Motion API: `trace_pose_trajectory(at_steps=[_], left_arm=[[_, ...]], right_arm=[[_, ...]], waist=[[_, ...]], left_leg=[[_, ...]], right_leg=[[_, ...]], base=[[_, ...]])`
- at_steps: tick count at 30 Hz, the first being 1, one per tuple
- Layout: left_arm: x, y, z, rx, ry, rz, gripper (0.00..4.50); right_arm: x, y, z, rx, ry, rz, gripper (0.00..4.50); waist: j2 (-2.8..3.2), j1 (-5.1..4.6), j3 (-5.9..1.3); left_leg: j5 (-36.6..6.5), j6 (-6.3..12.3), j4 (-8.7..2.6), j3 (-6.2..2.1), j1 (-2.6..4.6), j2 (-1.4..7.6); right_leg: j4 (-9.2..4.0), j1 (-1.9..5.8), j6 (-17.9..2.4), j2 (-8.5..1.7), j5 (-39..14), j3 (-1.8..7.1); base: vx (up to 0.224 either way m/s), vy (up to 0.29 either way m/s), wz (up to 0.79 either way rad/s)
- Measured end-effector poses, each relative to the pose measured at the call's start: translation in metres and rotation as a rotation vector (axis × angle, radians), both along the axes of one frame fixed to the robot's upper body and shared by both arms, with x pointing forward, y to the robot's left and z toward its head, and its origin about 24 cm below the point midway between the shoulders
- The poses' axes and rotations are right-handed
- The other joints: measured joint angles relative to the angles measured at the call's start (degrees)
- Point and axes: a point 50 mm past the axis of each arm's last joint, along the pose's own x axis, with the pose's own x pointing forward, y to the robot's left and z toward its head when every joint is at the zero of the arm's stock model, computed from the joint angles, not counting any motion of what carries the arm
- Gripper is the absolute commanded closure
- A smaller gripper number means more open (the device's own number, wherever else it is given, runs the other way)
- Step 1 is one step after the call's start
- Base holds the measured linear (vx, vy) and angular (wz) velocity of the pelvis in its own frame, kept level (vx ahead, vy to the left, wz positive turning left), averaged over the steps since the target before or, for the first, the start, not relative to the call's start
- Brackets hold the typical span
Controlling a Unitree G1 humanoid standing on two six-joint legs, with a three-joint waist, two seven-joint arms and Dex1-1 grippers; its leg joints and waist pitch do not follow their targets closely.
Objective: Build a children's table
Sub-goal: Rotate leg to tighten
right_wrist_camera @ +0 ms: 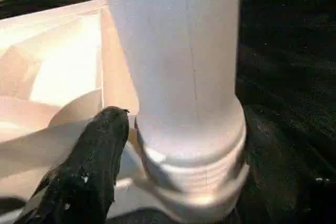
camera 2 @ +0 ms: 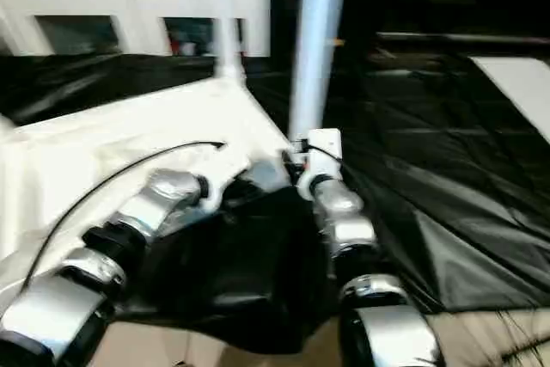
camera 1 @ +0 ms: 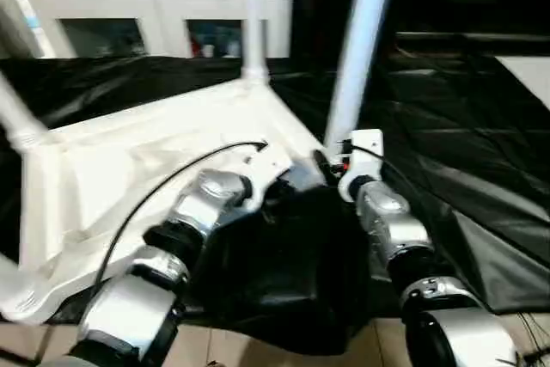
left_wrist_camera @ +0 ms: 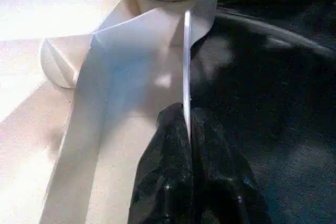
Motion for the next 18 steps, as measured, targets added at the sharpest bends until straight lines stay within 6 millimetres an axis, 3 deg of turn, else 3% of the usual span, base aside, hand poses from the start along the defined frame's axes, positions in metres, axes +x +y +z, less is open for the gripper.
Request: trace_pose_trajectory(at_steps=[4, 8, 18], left_arm=[[0.001, 0.006, 0.003, 0.006, -0.007, -0.015, 4.5], [-0.004, 0.015, 0.007, 0.004, -0.008, -0.088, 4.5], [-0.03, 0.053, 0.008, -0.022, 0.071, -0.296, 4.5]], right_arm=[[-0.002, -0.002, 0.002, 0.023, -0.017, 0.076, 0.47], [-0.01, -0.018, 0.005, -0.039, -0.053, 0.254, 0.31], [-0.041, -0.046, 0.013, -0.117, -0.094, 0.686, 0.31]], waist=[[0.0, -0.43, 0.0], [0.02, -0.57, -0.01], [0.07, 0.23, 0.04]], left_leg=[[0.0, 0.0, -0.09, 0.0, -0.21, 0.01], [0.23, 0.45, -0.07, 0.01, -0.75, 0.07], [0.14, 0.57, -0.01, 0.05, -0.93, 0.25]], right_leg=[[-0.06, -0.24, 0.04, 0.03, -0.02, 0.0], [-0.23, -0.64, 0.05, 0.07, -0.03, -0.07], [-0.41, -0.67, 0.03, 0.16, -0.04, -0.2]], base=[[0.0, 0.0, 0.0], [0.0, 0.0, 0.0], [0.0, 0.0, 0.0]])
